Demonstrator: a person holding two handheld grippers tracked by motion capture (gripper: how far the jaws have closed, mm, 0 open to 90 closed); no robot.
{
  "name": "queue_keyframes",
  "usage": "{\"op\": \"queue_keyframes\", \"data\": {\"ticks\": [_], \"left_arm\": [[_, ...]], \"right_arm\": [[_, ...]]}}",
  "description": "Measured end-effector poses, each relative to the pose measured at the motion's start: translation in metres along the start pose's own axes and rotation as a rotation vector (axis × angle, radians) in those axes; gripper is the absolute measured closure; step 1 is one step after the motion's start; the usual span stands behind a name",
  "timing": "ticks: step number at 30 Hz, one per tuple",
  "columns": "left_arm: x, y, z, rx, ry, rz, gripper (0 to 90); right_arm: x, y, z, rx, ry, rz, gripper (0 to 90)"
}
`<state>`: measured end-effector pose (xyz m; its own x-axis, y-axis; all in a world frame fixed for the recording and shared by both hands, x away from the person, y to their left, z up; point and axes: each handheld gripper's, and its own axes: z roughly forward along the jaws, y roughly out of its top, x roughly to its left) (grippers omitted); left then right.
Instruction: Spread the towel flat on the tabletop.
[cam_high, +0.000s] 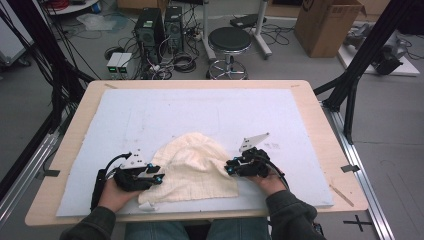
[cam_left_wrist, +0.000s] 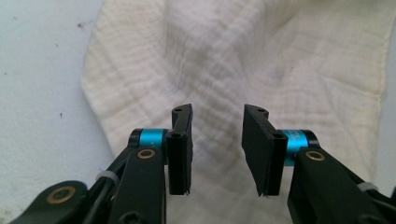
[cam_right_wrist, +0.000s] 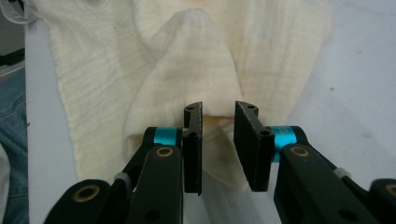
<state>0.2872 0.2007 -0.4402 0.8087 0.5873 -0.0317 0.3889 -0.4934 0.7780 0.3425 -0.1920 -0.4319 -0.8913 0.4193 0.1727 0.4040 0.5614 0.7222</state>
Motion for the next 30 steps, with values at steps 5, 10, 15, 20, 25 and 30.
{"op": "queue_keyframes", "data": {"ticks": [5, 10, 15, 20, 25, 30], "left_arm": [[0.000, -0.001, 0.002, 0.010, -0.003, 0.000, 63.2], [0.001, -0.001, 0.003, 0.008, -0.003, 0.003, 62.9], [0.004, 0.002, -0.004, -0.057, -0.004, -0.027, 61.8], [0.010, 0.015, -0.009, -0.113, 0.016, -0.059, 57.1], [0.021, 0.028, 0.001, -0.102, 0.050, -0.074, 53.9], [0.034, 0.041, 0.011, -0.109, 0.077, -0.092, 54.6]], "right_arm": [[-0.010, -0.002, -0.013, -0.071, -0.051, 0.055, 71.1], [-0.025, -0.003, -0.011, -0.090, -0.062, 0.103, 70.5], [-0.033, -0.001, 0.002, -0.056, -0.035, 0.124, 68.7], [-0.033, -0.001, 0.008, -0.018, -0.020, 0.131, 70.1], [-0.031, 0.003, 0.012, 0.005, -0.004, 0.099, 82.2], [-0.029, 0.008, 0.009, 0.002, 0.008, 0.079, 86.8]]}}
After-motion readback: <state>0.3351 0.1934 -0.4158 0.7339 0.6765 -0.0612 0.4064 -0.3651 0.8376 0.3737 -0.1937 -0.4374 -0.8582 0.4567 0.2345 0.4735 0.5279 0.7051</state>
